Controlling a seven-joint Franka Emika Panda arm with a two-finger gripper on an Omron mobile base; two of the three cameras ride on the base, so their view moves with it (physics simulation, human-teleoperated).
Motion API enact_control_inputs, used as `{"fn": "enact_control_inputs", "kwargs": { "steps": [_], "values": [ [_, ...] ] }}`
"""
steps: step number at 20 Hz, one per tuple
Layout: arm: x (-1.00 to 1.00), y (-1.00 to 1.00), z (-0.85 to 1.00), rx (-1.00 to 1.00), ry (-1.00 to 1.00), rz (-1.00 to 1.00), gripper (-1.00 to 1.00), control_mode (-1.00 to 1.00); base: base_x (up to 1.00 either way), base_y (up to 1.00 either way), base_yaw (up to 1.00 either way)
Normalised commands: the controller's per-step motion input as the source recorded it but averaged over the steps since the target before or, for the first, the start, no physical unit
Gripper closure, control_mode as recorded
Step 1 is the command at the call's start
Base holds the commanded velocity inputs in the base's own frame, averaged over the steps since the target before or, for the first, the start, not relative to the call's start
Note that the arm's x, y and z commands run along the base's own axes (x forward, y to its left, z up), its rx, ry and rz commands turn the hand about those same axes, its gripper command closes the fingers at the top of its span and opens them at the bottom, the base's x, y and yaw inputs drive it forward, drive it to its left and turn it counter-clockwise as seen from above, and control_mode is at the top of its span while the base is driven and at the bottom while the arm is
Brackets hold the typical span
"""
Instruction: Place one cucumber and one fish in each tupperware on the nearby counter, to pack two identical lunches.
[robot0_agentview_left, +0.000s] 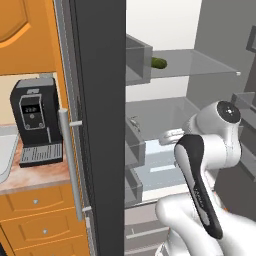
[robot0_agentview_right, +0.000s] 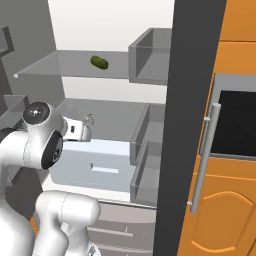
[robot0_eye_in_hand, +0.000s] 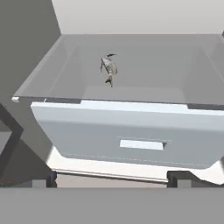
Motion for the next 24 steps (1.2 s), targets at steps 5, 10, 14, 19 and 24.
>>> {"fn": "enact_control_inputs", "kwargs": {
  "steps": [5, 10, 14, 19, 24],
  "values": [
    [0.76, 0.08, -0.04, 0.00, 0.00, 0.13, -1.00, -1.00, 0.00, 0.00, 0.00],
    [0.69, 0.20, -0.07, 0.00, 0.03, 0.06, -1.00, -1.00, 0.00, 0.00, 0.00],
    [0.64, 0.29, -0.17, 0.00, 0.01, 0.00, -1.00, -1.00, 0.00, 0.00, 0.00],
    [0.45, 0.07, -0.10, 0.00, 0.10, 0.00, -1.00, -1.00, 0.00, 0.00, 0.00],
    [0.49, 0.00, -0.18, 0.00, 0.06, 0.00, -1.00, -1.00, 0.00, 0.00, 0.00]
  ]
}}
